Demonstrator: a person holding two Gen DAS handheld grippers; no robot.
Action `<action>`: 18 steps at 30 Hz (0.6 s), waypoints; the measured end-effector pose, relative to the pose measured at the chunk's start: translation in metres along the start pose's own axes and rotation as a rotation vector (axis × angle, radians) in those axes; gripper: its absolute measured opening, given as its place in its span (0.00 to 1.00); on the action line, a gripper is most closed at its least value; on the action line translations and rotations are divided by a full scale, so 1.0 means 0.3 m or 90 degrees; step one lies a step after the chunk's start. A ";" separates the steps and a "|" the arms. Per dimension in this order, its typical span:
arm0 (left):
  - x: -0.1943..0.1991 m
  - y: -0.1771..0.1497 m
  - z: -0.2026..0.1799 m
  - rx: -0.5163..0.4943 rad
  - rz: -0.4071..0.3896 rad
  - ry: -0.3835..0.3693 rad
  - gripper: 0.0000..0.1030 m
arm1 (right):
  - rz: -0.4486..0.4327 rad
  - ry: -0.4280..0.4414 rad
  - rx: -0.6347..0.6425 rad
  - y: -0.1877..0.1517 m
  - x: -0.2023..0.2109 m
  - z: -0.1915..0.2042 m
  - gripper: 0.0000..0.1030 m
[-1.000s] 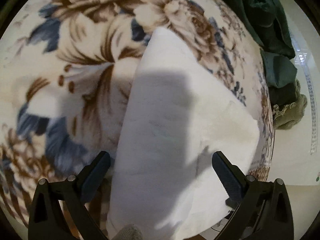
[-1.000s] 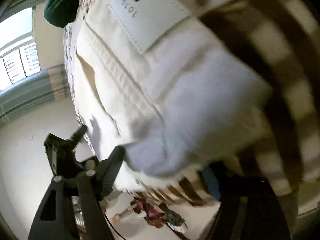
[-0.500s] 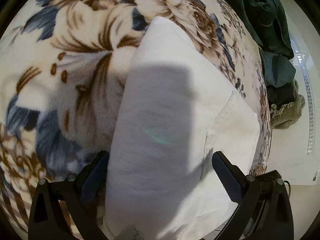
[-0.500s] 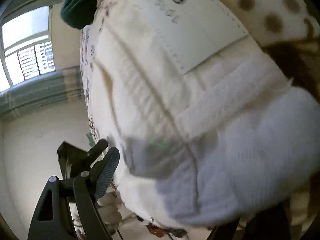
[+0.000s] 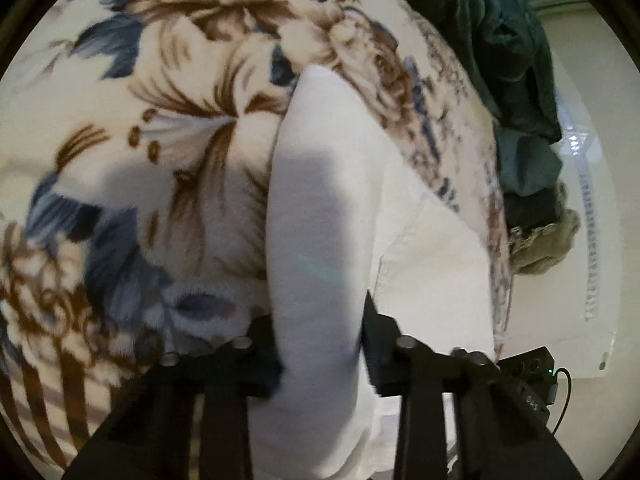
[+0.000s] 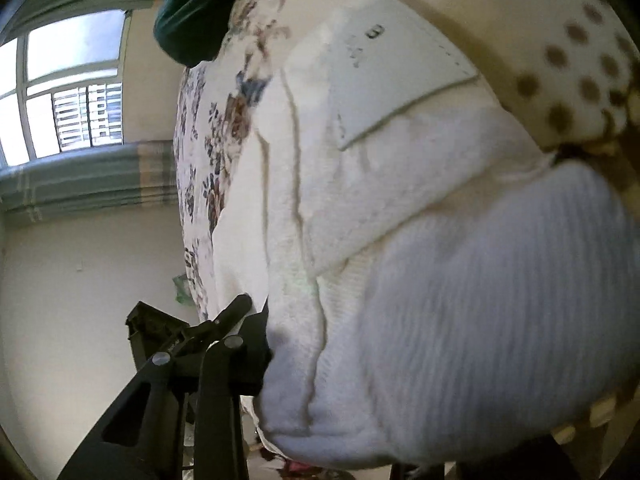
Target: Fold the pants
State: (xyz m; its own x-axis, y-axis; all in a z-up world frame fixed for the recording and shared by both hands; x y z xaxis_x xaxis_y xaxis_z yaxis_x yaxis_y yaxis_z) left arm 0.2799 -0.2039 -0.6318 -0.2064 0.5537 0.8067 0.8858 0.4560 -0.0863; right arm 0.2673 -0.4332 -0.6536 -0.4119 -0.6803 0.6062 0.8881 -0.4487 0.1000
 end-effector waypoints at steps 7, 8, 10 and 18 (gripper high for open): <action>0.089 0.010 -0.078 -0.003 -0.023 -0.014 0.24 | 0.000 0.004 0.019 0.072 0.075 0.100 0.33; 0.111 0.015 -0.096 -0.005 -0.029 -0.016 0.24 | 0.000 0.005 0.021 0.077 0.086 0.119 0.33; 0.145 0.025 -0.115 -0.004 -0.037 -0.013 0.24 | 0.007 0.010 0.029 0.073 0.134 0.128 0.32; 0.377 0.167 -0.197 0.006 -0.084 -0.029 0.24 | 0.005 0.027 0.081 0.166 0.118 0.440 0.32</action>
State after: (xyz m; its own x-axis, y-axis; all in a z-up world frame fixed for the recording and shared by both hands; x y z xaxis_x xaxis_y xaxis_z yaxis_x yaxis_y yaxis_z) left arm 0.3256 -0.1596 -0.5105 -0.3401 0.5187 0.7844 0.8456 0.5337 0.0137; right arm 0.3240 -0.4031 -0.5229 -0.4105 -0.7082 0.5744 0.9090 -0.3673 0.1968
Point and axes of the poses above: each gripper's, at about its wrist camera, not at the fingertips, and x roughly against the way its jaws point, z to its left, y to its top, the point moved 7 cm from there along -x, roughly the way its jaws point, and after that the axes turned 14 degrees about x, right-handed, at the moved point
